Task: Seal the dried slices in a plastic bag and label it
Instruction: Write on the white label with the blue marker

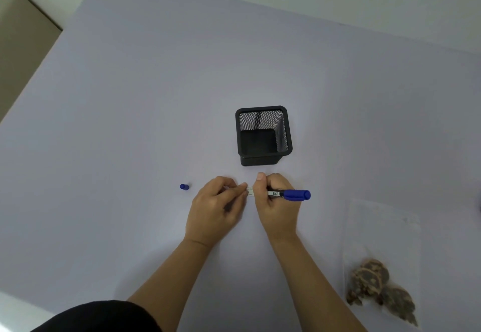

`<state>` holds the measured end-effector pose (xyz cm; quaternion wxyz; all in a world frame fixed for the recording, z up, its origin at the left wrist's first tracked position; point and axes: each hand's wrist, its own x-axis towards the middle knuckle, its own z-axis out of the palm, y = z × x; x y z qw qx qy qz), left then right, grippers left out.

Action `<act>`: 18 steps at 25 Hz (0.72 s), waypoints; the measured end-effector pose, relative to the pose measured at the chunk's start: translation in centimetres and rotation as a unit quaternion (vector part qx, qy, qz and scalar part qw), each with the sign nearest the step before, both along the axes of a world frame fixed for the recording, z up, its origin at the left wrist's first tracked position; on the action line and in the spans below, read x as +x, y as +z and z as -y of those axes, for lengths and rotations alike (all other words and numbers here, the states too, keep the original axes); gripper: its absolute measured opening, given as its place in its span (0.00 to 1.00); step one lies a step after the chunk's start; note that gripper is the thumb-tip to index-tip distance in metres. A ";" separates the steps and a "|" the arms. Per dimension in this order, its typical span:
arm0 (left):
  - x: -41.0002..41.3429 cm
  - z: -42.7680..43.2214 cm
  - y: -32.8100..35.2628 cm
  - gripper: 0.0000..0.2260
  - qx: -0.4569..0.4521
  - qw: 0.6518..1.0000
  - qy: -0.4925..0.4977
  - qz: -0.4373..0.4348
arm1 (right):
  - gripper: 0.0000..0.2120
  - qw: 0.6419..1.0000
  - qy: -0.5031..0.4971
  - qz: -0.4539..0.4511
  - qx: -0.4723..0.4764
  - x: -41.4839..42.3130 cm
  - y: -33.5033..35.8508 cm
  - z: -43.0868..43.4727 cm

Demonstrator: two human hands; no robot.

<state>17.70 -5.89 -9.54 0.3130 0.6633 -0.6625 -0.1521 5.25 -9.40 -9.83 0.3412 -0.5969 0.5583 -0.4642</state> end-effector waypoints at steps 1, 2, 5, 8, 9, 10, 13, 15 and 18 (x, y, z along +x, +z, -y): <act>0.0 0.0 0.0 0.08 0.000 1.000 -0.002 0.001 | 0.18 1.000 0.000 0.000 -0.001 0.0 0.0 0.0; 0.0 0.0 0.0 0.08 0.000 1.000 -0.004 0.002 | 0.18 1.000 0.001 0.001 -0.003 0.0 0.0 0.0; 0.0 0.0 0.0 0.08 0.001 1.000 -0.004 0.001 | 0.18 1.000 0.000 -0.002 -0.007 0.0 0.0 0.1; 0.0 0.0 0.1 0.09 0.002 1.000 -0.003 0.001 | 0.18 1.000 0.000 -0.008 -0.013 0.0 -0.1 0.0; 0.0 0.0 0.1 0.09 0.002 1.000 -0.004 0.001 | 0.18 1.000 0.001 -0.007 -0.014 0.0 -0.1 0.0; 0.1 0.0 0.1 0.09 0.003 1.000 -0.006 0.002 | 0.18 1.000 0.003 -0.005 -0.015 0.0 0.0 0.0; 0.0 0.0 0.1 0.09 0.003 1.000 -0.006 0.004 | 0.17 1.000 0.002 -0.006 -0.020 -0.1 0.0 -0.1; 0.0 0.0 0.1 0.10 0.003 1.000 -0.005 0.003 | 0.16 1.000 0.003 -0.011 -0.023 0.0 -0.1 -0.1; 0.0 -0.1 0.0 0.10 0.002 1.000 -0.008 0.004 | 0.16 1.000 0.004 -0.010 -0.028 0.0 -0.3 -0.1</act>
